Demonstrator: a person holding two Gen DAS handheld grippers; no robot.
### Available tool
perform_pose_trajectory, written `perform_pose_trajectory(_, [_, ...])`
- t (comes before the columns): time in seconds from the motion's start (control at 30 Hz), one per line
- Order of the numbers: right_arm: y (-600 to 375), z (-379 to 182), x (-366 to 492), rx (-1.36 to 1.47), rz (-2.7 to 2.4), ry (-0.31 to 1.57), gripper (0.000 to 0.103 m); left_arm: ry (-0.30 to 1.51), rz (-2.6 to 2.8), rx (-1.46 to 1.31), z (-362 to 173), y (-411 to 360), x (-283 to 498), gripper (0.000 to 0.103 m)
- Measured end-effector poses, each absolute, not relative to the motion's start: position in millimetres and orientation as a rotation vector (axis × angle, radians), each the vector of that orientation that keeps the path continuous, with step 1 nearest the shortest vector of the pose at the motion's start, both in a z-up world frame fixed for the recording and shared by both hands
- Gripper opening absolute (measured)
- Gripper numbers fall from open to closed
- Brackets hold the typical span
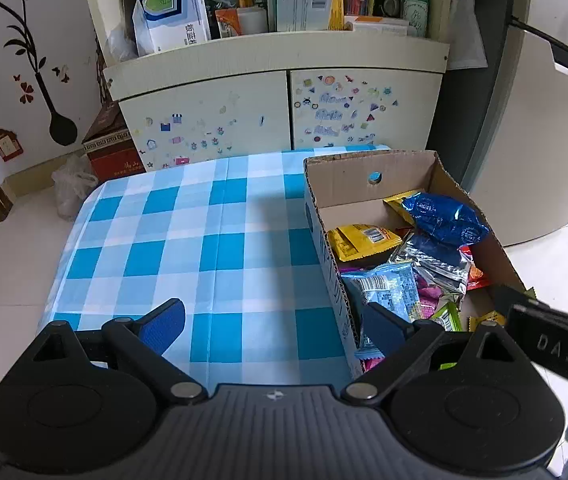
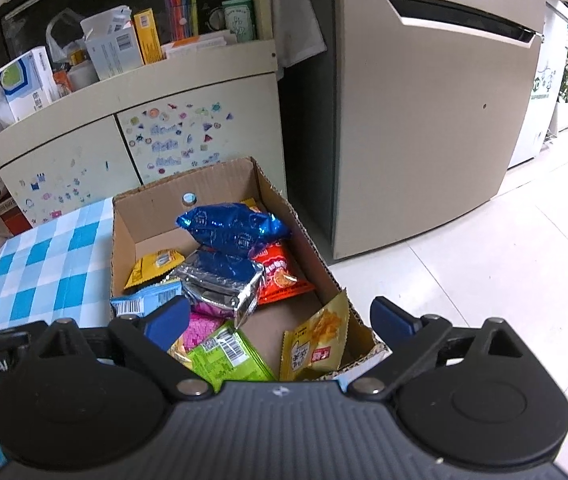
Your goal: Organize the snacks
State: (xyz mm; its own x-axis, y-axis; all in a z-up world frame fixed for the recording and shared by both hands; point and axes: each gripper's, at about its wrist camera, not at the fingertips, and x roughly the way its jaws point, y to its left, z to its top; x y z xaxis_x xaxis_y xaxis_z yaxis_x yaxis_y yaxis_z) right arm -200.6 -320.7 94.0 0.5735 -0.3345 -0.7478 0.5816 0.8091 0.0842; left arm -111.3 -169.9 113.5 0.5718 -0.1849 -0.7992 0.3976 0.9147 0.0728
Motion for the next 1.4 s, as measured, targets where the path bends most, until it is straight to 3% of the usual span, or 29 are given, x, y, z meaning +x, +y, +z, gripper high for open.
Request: perform_pose_trajectory(1.4, [-320.0,86.1,-186.1,0.336,-0.534,0.906,0.098,0.954,-0.292,0.319,94.2,-190.1,-99.1,0.098])
